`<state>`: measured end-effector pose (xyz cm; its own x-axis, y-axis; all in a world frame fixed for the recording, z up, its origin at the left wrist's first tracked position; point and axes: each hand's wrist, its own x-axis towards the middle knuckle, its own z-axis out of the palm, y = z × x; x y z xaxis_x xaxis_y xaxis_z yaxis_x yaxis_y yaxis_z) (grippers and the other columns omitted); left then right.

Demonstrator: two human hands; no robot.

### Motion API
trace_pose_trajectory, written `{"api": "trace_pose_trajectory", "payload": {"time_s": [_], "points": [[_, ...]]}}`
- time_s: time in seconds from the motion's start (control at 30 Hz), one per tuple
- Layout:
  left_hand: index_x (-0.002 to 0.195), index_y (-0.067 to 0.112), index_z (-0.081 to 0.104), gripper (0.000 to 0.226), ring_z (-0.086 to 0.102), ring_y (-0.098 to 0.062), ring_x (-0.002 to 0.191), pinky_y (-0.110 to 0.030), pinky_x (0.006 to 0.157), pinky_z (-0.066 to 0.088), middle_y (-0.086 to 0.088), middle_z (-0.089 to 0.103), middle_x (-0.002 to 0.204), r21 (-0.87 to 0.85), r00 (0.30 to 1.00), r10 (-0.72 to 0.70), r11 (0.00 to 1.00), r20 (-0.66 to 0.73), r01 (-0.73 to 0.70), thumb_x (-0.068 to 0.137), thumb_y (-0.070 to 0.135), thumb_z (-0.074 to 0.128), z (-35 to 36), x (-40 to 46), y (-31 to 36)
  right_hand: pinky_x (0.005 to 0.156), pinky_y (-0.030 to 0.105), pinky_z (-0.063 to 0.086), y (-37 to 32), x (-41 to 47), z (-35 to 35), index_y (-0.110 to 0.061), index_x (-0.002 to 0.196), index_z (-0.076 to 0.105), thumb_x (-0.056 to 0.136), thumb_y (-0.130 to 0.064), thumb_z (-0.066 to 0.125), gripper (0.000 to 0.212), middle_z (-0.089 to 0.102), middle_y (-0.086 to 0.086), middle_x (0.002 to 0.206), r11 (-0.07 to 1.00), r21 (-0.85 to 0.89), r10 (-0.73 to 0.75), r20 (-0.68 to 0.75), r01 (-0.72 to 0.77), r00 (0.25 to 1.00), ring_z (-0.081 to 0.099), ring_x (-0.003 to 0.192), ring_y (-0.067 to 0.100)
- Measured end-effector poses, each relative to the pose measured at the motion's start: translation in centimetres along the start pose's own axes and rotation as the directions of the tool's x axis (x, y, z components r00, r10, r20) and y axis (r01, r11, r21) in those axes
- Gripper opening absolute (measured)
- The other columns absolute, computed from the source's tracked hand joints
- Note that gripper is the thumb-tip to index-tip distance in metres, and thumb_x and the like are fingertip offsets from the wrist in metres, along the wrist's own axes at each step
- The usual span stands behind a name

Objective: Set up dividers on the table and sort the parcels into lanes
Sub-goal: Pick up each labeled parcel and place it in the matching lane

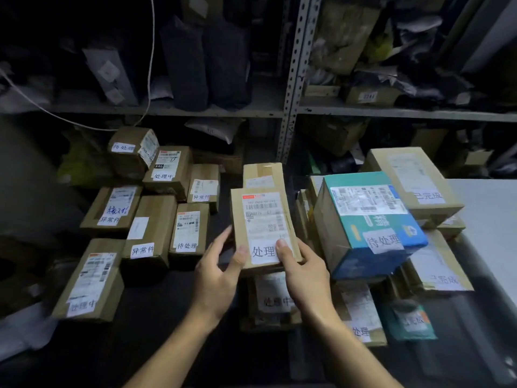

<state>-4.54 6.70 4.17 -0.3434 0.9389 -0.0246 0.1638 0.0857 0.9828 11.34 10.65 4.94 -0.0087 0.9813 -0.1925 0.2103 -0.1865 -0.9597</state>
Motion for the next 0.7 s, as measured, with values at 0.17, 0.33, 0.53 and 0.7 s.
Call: {"api": "trace_pose_trajectory", "payload": {"time_s": [0.17, 0.33, 0.53, 0.7], "points": [[0.129, 0.039, 0.049, 0.045, 0.062, 0.008, 0.104, -0.005, 0.073, 0.049, 0.007, 0.067, 0.121, -0.046, 0.997, -0.036, 0.998, -0.067, 0.033, 0.09, 0.026, 0.067, 2.1, -3.3, -0.4, 0.072, 0.01, 0.052, 1.8, -2.3, -1.7, -0.035, 0.121, 0.063, 0.084, -0.053, 0.069, 0.042, 0.072, -0.019, 0.104, 0.998, -0.042, 0.035, -0.021, -0.036, 0.999, 0.066, 0.093, -0.009], [0.125, 0.046, 0.048, 0.046, 0.066, 0.0, 0.103, -0.012, 0.071, 0.053, 0.008, 0.067, 0.119, -0.056, 0.994, -0.072, 0.996, -0.082, 0.068, 0.088, 0.029, 0.068, 2.2, -4.7, -1.1, 0.063, 0.002, 0.047, 2.7, -3.4, -2.0, -0.04, 0.114, 0.059, 0.083, -0.05, 0.072, 0.035, 0.07, -0.021, 0.098, 0.997, -0.04, 0.071, 0.002, -0.071, 0.997, 0.065, 0.091, -0.009], [0.123, 0.045, 0.052, 0.044, 0.067, 0.0, 0.1, -0.013, 0.071, 0.053, 0.01, 0.068, 0.117, -0.041, 0.989, -0.115, 0.993, -0.092, 0.112, 0.086, 0.03, 0.07, 2.8, -5.4, -2.6, 0.063, 0.001, 0.045, 4.3, -3.3, -2.5, -0.035, 0.118, 0.061, 0.082, -0.053, 0.071, 0.042, 0.07, -0.02, 0.098, 0.989, -0.106, 0.108, 0.004, -0.107, 0.994, 0.063, 0.087, -0.013], [0.121, 0.043, 0.054, 0.04, 0.067, 0.005, 0.093, -0.01, 0.067, 0.052, 0.017, 0.068, 0.111, -0.029, 0.986, -0.164, 0.986, -0.043, 0.163, 0.088, 0.024, 0.07, 3.4, -4.9, -3.6, 0.059, 0.002, 0.043, 5.2, -2.6, -3.1, -0.033, 0.119, 0.057, 0.084, -0.053, 0.069, 0.042, 0.065, -0.023, 0.093, 0.973, -0.169, 0.165, 0.02, -0.159, 0.986, 0.058, 0.084, -0.015]]}}
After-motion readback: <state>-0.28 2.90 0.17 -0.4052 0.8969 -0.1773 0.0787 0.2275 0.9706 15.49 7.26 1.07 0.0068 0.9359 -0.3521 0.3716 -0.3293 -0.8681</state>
